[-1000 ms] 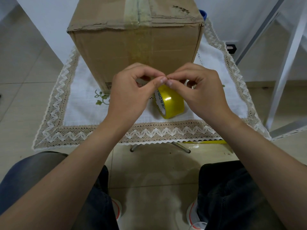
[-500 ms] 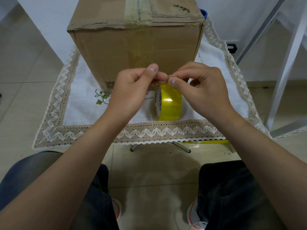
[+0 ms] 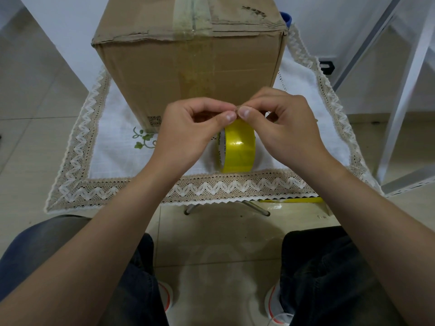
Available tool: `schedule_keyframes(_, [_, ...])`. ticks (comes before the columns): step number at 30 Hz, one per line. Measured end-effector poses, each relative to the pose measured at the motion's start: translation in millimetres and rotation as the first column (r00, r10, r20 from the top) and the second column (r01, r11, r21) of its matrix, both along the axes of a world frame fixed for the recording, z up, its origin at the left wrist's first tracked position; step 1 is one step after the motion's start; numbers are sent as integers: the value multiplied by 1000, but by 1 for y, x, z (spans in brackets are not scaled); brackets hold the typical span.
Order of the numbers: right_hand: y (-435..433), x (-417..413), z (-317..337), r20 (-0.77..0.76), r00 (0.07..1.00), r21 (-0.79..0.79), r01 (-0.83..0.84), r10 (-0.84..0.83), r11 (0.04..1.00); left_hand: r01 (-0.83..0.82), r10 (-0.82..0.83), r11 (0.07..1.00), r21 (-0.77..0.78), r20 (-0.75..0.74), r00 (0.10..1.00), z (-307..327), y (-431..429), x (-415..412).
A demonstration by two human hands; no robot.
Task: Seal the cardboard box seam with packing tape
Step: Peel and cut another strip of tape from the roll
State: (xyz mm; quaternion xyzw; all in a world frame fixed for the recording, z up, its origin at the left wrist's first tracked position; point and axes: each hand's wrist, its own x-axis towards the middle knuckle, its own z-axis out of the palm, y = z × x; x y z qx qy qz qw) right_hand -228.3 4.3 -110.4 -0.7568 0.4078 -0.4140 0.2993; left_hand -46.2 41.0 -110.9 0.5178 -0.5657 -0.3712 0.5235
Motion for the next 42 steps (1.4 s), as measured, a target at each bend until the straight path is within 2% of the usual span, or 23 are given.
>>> schedule_keyframes(8, [1,1,2,-3,1000,8,-7,7,1000,-45,46,999,-8,27,999,5,0,-3])
schedule_keyframes(14, [0,1,2,12,1000,15,-28,27,1000,-1,2,1000,-31,31,1000,5,-1,3])
schedule_keyframes(21, [0,2,2,23,998,21,-57,57,998,-22,58,990,-141,260,964,1,-4,9])
schedule_keyframes(25, [0,0,4,36,997,45,-74,72,996,19,72,970,-241,362,929,3,-2,9])
schedule_keyframes(29, [-2,-2,4,40,996,69,-82,80,994,53,69,957,-287,399,914,4,0,7])
schedule_keyframes(33, [-4,-2,3,50,997,83,-69,65,994,38,15,985,-171,297,955,3,-2,9])
schedule_keyframes(37, [-4,-2,4,47,999,102,-2,-3,995,-19,10,999,45,187,982,0,-1,7])
schedule_keyframes(40, [-4,-2,3,46,998,116,33,-38,993,-43,-15,962,271,208,978,-1,-3,7])
schedule_keyframes(42, [-3,-1,3,46,998,108,38,-43,993,48,-115,917,395,148,982,0,-1,4])
